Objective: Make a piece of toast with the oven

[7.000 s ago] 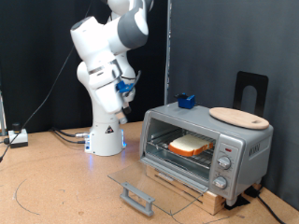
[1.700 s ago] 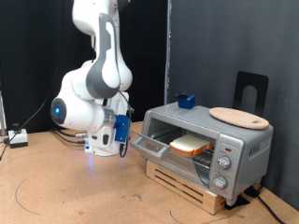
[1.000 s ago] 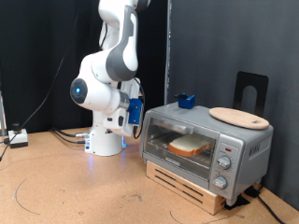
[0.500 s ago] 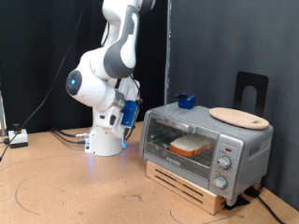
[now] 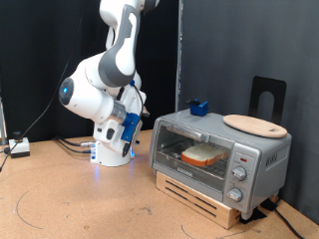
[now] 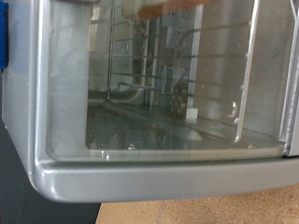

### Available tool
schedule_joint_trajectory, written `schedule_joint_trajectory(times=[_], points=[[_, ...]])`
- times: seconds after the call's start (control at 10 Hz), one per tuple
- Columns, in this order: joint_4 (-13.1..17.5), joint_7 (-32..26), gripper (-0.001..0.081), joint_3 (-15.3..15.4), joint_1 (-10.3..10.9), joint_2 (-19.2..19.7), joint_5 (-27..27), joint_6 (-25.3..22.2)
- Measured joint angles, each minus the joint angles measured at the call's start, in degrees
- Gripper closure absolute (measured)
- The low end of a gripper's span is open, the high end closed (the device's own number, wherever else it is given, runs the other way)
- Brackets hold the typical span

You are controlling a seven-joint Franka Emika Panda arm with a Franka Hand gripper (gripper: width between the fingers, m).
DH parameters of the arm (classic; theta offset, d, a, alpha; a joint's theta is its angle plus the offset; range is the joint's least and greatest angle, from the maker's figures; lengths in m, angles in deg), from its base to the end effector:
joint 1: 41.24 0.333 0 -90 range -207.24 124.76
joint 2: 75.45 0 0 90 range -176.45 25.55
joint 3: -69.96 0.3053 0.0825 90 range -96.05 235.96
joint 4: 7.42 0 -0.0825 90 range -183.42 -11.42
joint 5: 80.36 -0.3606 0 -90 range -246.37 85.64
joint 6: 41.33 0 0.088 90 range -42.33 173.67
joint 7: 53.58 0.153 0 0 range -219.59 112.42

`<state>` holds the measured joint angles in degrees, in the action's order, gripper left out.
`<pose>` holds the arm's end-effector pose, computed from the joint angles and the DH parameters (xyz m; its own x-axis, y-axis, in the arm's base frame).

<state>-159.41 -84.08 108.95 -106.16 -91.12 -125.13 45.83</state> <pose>0.2948 -0.0352 0.2756 0.8587 -0.0903 -0.5045 -0.4588 -0.5740 -0.6782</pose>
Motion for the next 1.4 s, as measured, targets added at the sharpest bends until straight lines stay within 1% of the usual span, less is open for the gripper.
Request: schedule_joint_trajectory(times=[0.1, 0.2, 0.4, 0.7, 0.8, 1.0, 1.1, 1.2, 1.4], points=[[2.0, 0.2, -0.0003, 0.0, -0.6, 2.6, 0.5, 0.0], [3.8, 1.7, -0.0003, -0.1, -1.3, 5.6, 0.7, 0.1], [7.6, 6.3, -0.0003, -0.2, -2.3, 11.5, 1.6, 0.4], [12.8, 11.7, -0.0003, -1.0, -2.9, 20.0, 2.4, 2.1], [12.7, 11.4, -0.0003, -0.9, -2.8, 19.9, 2.5, 2.1], [13.0, 10.9, -0.0003, -0.6, -2.7, 20.7, 0.4, 1.5], [13.9, 10.8, -0.0003, -0.2, -2.3, 22.3, -1.8, 1.4], [15.1, 10.7, -0.0003, 0.3, -1.8, 24.4, -4.0, 2.5], [17.5, 11.9, -0.0003, 0.9, -0.2, 28.4, -4.6, 6.0]])
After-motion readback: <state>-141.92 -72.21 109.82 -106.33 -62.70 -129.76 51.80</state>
